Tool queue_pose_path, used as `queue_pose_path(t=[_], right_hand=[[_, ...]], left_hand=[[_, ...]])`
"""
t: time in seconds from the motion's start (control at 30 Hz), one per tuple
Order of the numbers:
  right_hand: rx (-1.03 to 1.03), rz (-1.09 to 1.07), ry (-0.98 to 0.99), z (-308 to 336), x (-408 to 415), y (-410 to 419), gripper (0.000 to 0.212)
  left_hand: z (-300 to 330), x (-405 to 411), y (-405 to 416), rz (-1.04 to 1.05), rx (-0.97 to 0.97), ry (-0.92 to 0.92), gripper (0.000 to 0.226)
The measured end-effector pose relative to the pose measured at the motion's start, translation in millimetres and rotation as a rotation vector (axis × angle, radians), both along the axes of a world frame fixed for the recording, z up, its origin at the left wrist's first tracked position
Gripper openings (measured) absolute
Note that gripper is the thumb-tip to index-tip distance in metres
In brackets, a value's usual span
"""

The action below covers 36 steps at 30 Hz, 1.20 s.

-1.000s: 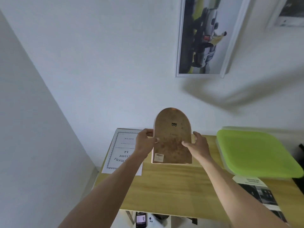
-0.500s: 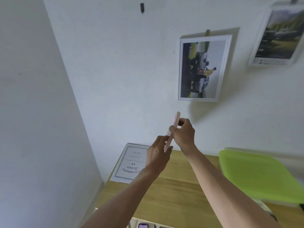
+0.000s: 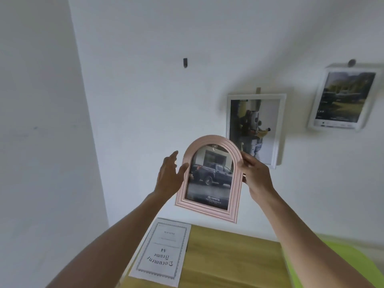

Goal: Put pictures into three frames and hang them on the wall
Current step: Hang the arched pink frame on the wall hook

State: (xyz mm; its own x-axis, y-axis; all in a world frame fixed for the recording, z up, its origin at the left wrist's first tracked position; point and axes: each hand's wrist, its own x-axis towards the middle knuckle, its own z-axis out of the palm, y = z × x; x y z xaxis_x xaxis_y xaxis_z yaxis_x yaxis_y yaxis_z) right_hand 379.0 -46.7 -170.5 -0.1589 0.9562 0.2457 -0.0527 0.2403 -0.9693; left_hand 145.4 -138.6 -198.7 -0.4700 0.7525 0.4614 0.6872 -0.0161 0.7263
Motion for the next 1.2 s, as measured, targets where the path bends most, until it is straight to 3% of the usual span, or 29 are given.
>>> queue_pose_path(t=[0.2,0.33,0.43,0.53,0.73,0.93,1.1,1.2], right_hand=[[0.136,0.003,-0.09,32.9,-38.2,36.1,0.029],[0.326,-0.044,-0.241,52.8,-71.9,58.1,0.037],[0.459,-0.063,-0.445,71.9,-100.1,67.7,0.047],[0.532,-0.062,-0.509,96.8,-127.4,79.5,0.05],[0.573,-0.161,-0.427,150.0,-172.9,118.9,0.048],[0.697,-0.272,-0.369,184.2,-200.2,137.8,0.05],[0.777,-0.402,-0.431,186.8,-213.3,166.2,0.052],[0.786,-0.441,-0.41,184.5,-217.9,176.6,0.054]], left_hand=[[57.0,-47.6,25.8,-0.171,0.056,-0.149,0.024],[85.5,-86.2,51.4,-0.182,0.107,-0.211,0.022],[108.2,-113.6,72.2,-0.124,0.12,-0.133,0.023],[133.8,-137.2,90.9,-0.088,0.124,-0.034,0.028],[175.3,-171.4,124.3,-0.062,0.25,0.1,0.036],[207.2,-196.0,154.5,-0.086,0.326,0.064,0.05],[212.7,-210.3,176.0,-0.088,0.356,0.14,0.05],[215.1,-214.5,185.5,-0.106,0.37,0.174,0.039]])
